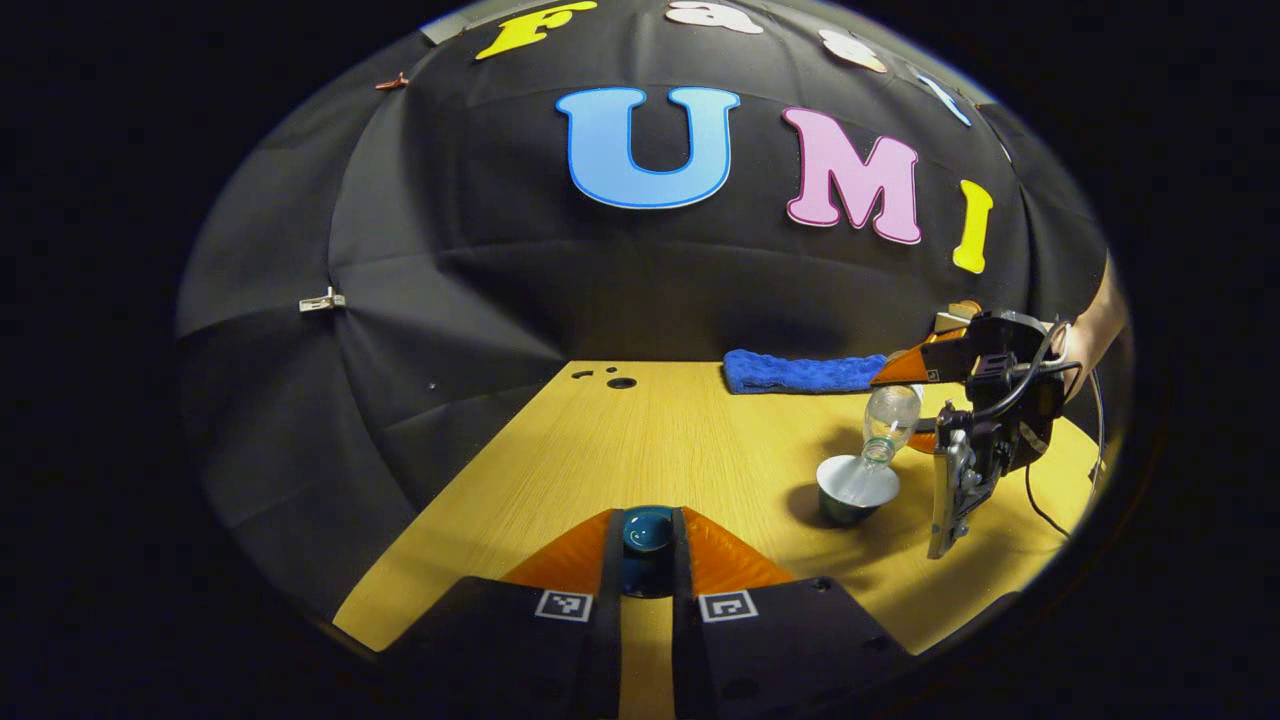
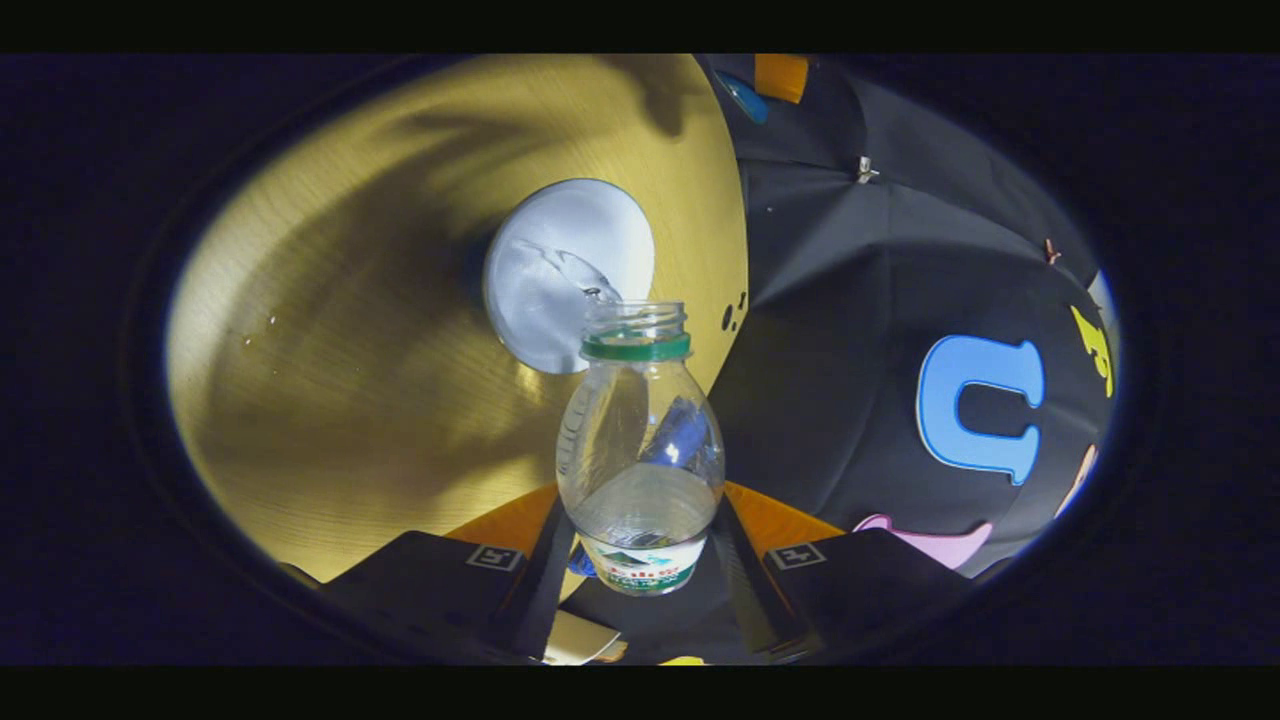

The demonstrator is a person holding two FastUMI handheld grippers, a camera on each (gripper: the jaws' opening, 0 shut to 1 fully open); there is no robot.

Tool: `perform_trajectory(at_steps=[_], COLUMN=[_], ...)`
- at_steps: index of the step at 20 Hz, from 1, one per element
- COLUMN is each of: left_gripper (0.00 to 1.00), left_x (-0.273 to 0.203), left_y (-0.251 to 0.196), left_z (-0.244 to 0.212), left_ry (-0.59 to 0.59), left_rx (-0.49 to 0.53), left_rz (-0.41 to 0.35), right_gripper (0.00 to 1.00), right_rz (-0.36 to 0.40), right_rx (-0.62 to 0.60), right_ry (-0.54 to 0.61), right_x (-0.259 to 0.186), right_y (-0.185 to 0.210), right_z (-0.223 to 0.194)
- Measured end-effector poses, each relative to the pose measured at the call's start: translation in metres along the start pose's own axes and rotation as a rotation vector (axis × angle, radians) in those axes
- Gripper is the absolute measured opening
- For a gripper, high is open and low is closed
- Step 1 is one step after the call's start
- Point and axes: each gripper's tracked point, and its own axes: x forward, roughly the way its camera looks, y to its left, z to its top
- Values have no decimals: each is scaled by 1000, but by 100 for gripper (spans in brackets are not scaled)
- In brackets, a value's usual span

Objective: Open the teacup lid with one hand, grasp the water bottle and pour water into the teacup with the other hand; after pouring, place the water bottle on the coaster and then close the teacup lid.

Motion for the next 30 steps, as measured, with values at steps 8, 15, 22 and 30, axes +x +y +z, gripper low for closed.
perform_trajectory(at_steps=[8,15,22,30], left_gripper=[24,24,24,24], left_x=[1,4,8,9], left_y=[1,2,5,11], left_z=[3,6,15,14], left_ry=[-4,-7,-31,-28], left_rx=[12,17,23,-3], left_rz=[12,11,25,39], right_gripper=[74,74,74,74], right_rz=[-1,7,41,25], right_rx=[-45,-108,-157,-281], right_ry=[-5,-16,-32,-70], right_x=[0,1,9,14], right_y=[-1,-9,-11,-26], right_z=[-1,3,3,8])
